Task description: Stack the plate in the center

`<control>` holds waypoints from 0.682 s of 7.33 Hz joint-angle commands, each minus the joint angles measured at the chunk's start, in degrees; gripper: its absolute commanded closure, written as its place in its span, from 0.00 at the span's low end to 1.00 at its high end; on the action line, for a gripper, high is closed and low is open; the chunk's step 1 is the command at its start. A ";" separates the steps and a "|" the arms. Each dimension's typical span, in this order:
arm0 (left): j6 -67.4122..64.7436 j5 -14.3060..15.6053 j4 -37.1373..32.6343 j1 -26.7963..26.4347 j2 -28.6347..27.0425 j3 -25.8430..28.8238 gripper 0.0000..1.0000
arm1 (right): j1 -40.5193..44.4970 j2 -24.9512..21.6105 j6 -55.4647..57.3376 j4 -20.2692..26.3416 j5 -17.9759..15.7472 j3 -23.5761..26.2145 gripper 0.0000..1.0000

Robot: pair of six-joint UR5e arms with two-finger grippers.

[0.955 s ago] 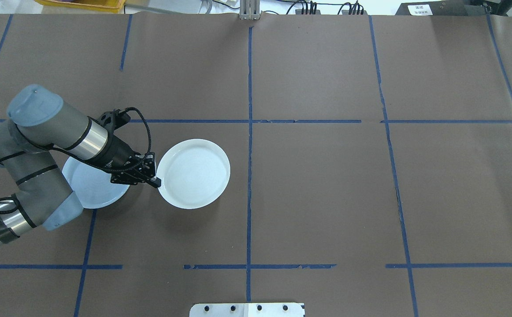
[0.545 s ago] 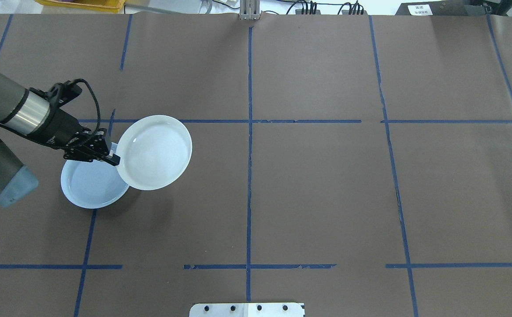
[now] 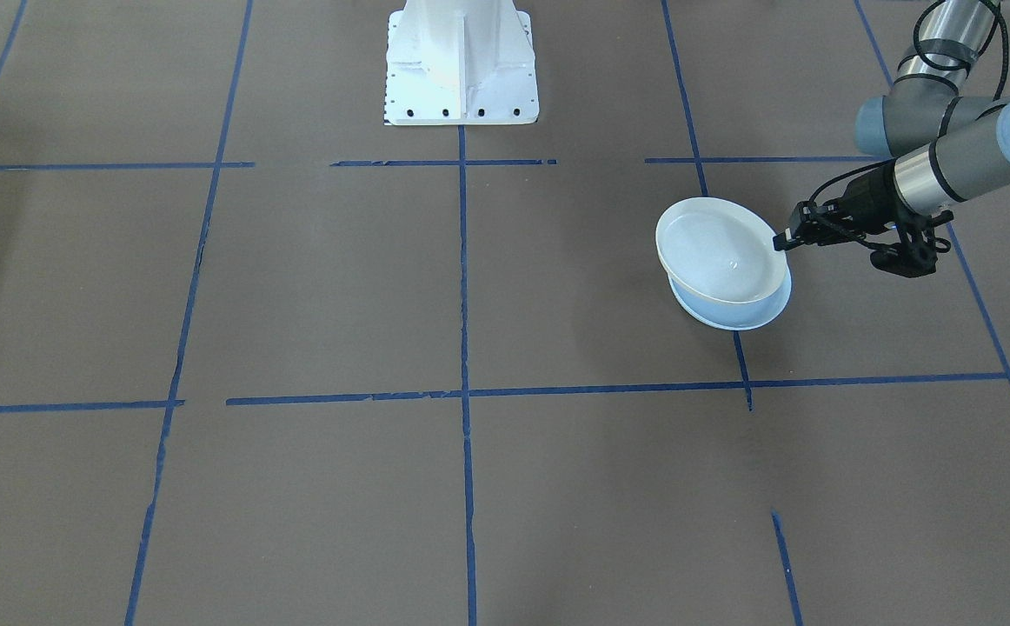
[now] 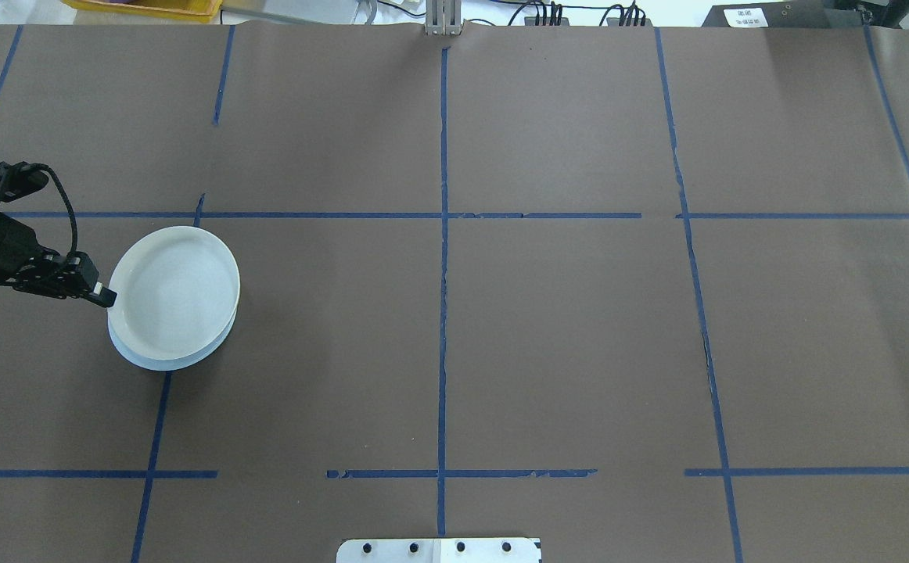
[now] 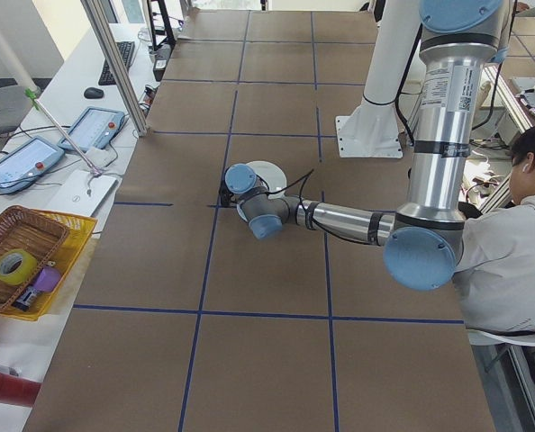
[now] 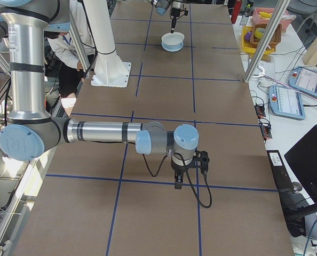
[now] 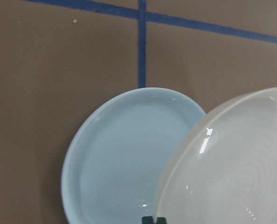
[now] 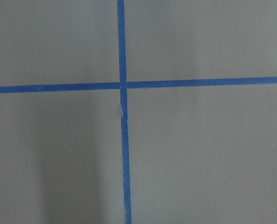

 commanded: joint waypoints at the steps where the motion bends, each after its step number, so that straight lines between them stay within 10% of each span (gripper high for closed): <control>1: 1.21 0.00 -0.14 0.35 0.55 3.60 1.00 | 0.00 0.00 0.00 -0.02 0.03 0.00 0.00; 4: 1.13 -0.09 0.12 0.27 0.63 3.79 1.00 | 0.00 0.00 -0.09 -0.02 0.03 0.00 0.00; 5: 1.04 0.87 0.04 0.27 0.37 4.14 0.01 | 0.00 0.00 -0.09 -0.02 0.03 0.00 0.00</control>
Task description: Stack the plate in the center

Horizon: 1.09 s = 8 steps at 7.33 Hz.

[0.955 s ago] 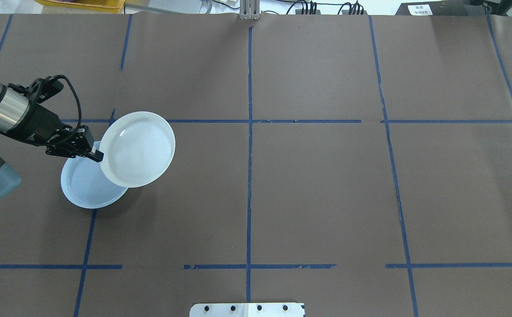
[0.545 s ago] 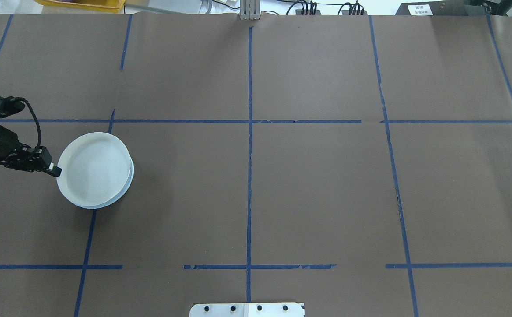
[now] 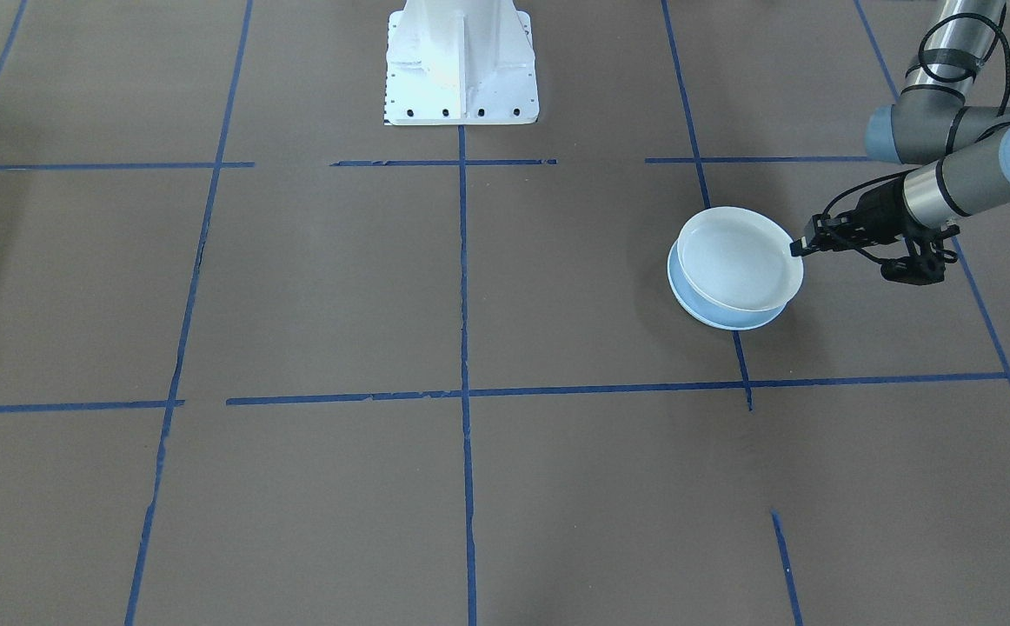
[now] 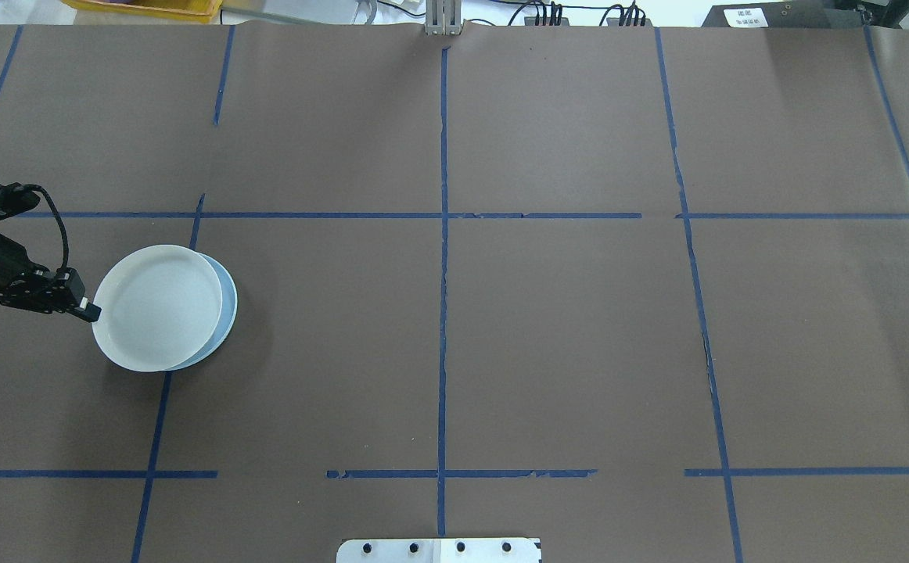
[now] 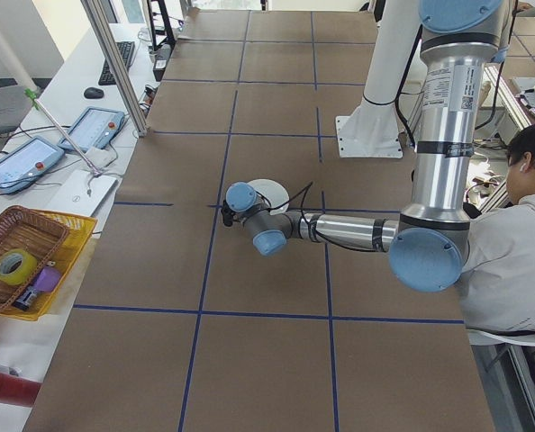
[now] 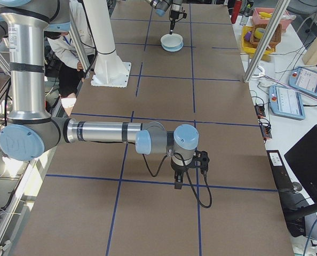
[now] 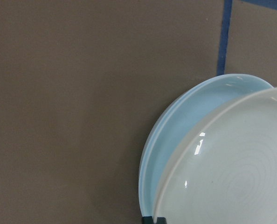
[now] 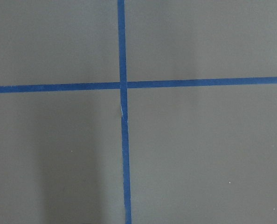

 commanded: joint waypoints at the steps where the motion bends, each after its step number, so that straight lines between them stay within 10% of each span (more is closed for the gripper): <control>1: -0.70 0.89 0.12 0.09 -0.40 0.31 0.00 | 0.00 0.00 0.00 0.00 0.02 0.00 0.00; 8: 13.21 1.85 5.00 -10.62 3.37 -0.04 0.00 | 0.00 0.00 0.08 0.00 -0.07 0.00 0.00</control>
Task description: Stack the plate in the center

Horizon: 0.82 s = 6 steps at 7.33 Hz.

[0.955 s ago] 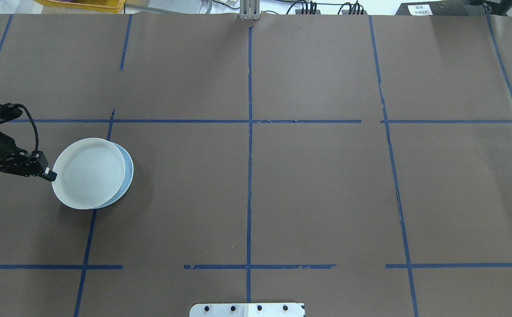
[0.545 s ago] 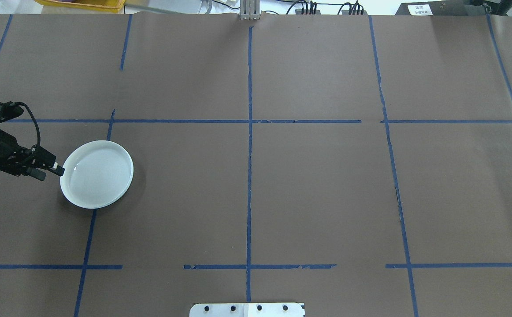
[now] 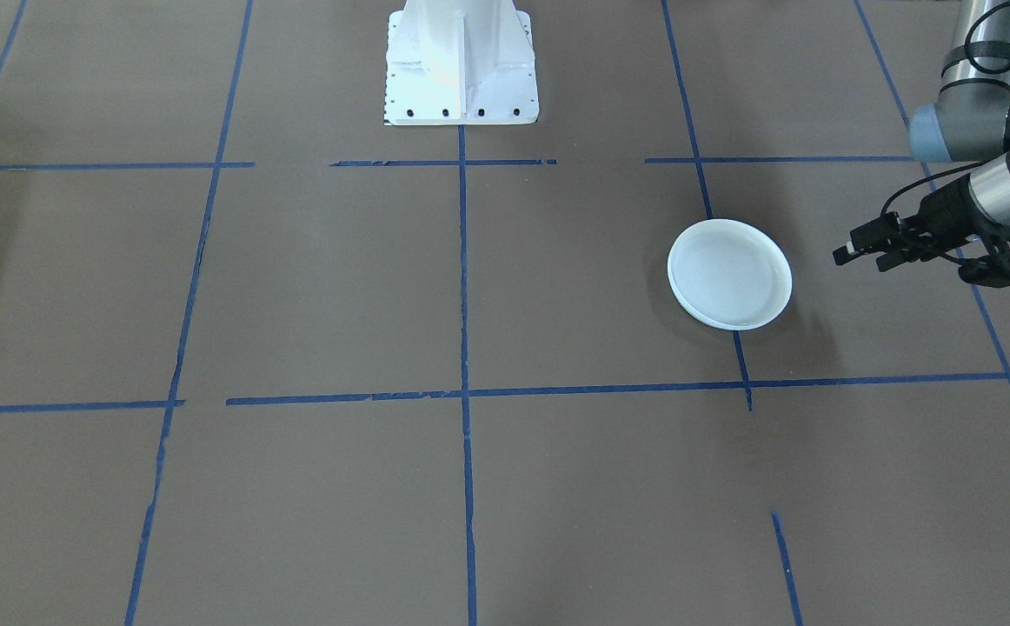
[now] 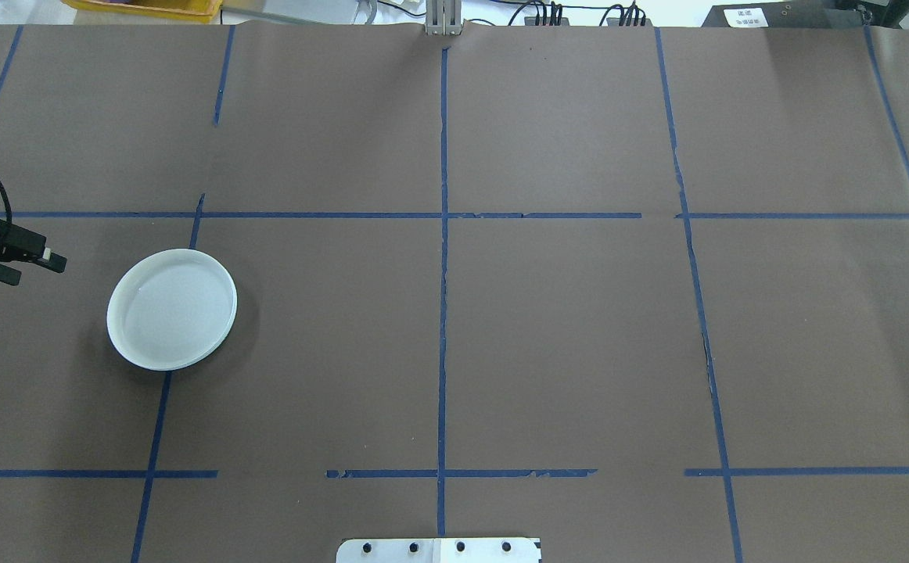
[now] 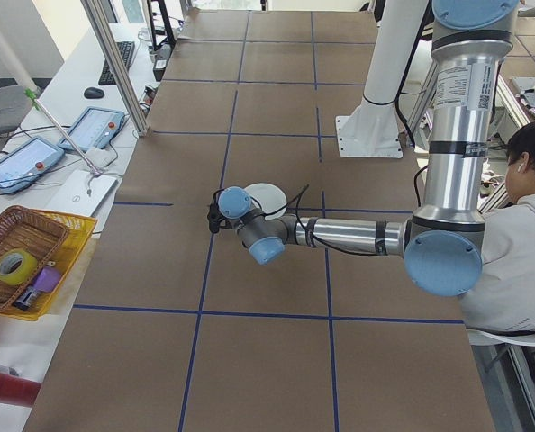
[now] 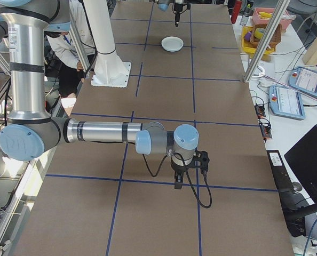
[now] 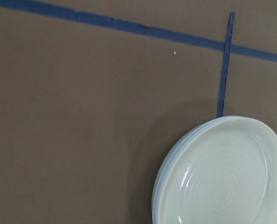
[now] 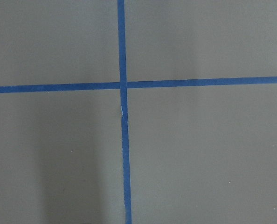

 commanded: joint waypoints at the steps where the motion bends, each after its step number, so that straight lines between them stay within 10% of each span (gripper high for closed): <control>1: 13.19 5.91 9.74 -3.19 1.34 -0.23 0.00 | 0.00 0.00 0.00 0.00 0.01 0.00 0.00; 4: 48.47 15.60 30.72 -17.73 1.17 -0.50 0.00 | 0.09 0.00 0.00 0.00 0.01 0.00 0.00; 6: 62.61 15.81 45.16 -24.80 0.38 -0.67 0.00 | 0.00 0.00 0.00 0.00 0.01 0.00 0.00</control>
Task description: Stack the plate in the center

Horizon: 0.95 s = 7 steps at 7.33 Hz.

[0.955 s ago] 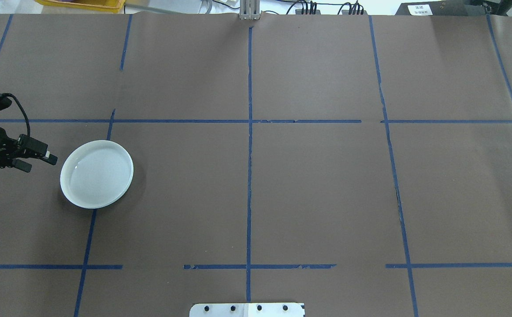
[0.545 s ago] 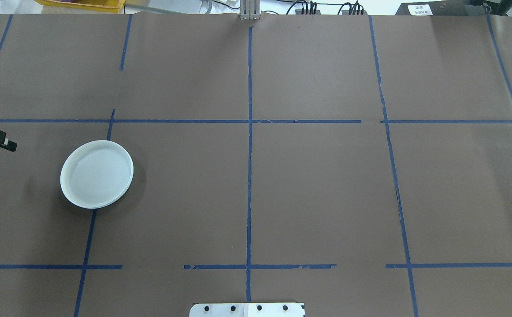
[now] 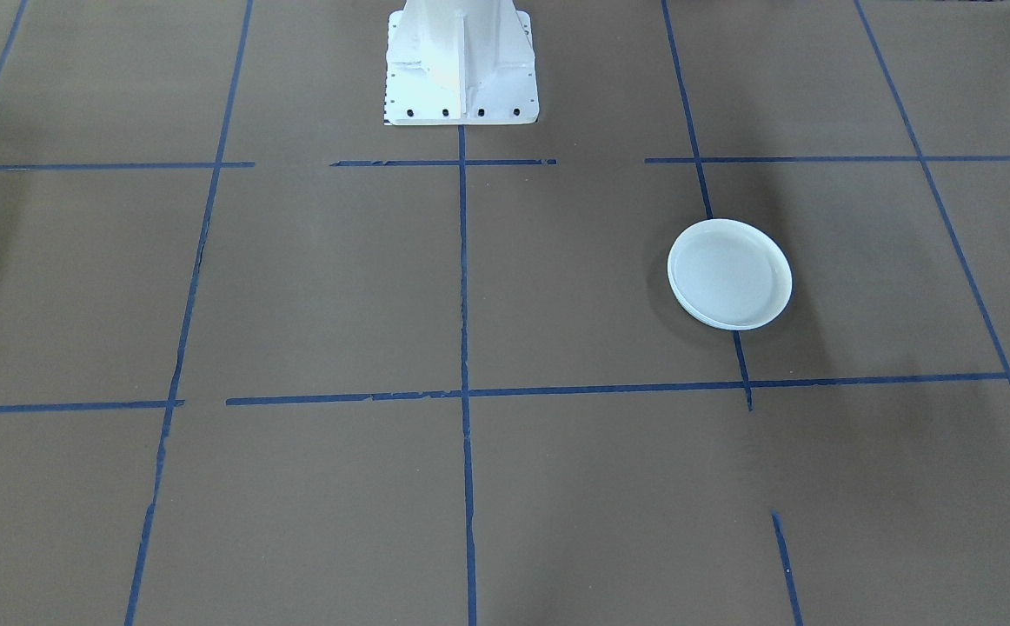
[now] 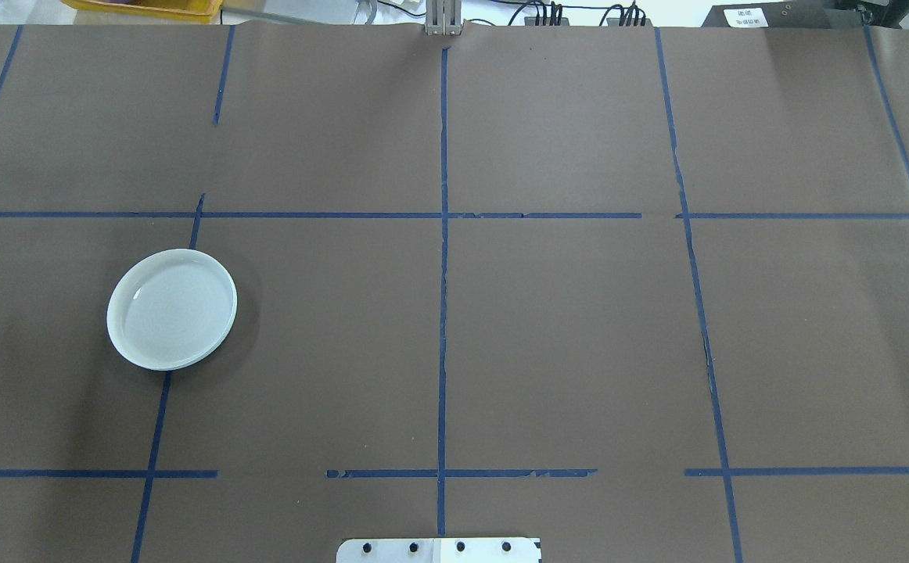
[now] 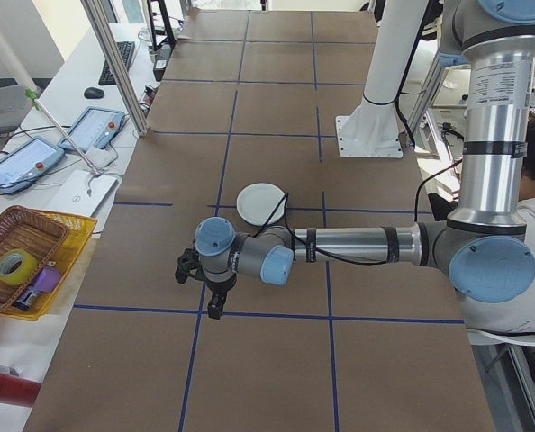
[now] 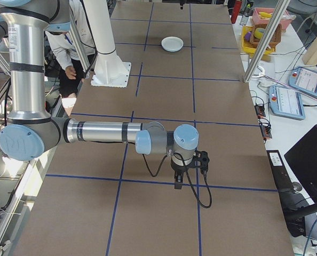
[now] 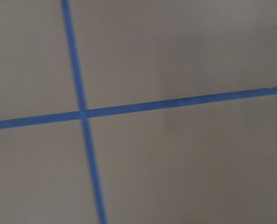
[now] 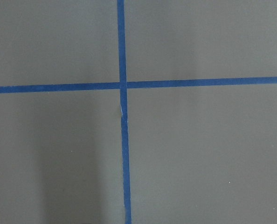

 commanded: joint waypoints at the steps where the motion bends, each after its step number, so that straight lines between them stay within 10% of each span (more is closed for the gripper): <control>1: 9.32 0.37 12.80 -7.11 -2.23 -0.20 0.00 | -0.02 0.00 0.01 0.00 0.04 0.00 0.00; 7: 9.14 -2.27 13.72 -7.93 -1.90 -1.69 0.00 | -0.02 0.00 0.01 0.00 -0.04 0.00 0.00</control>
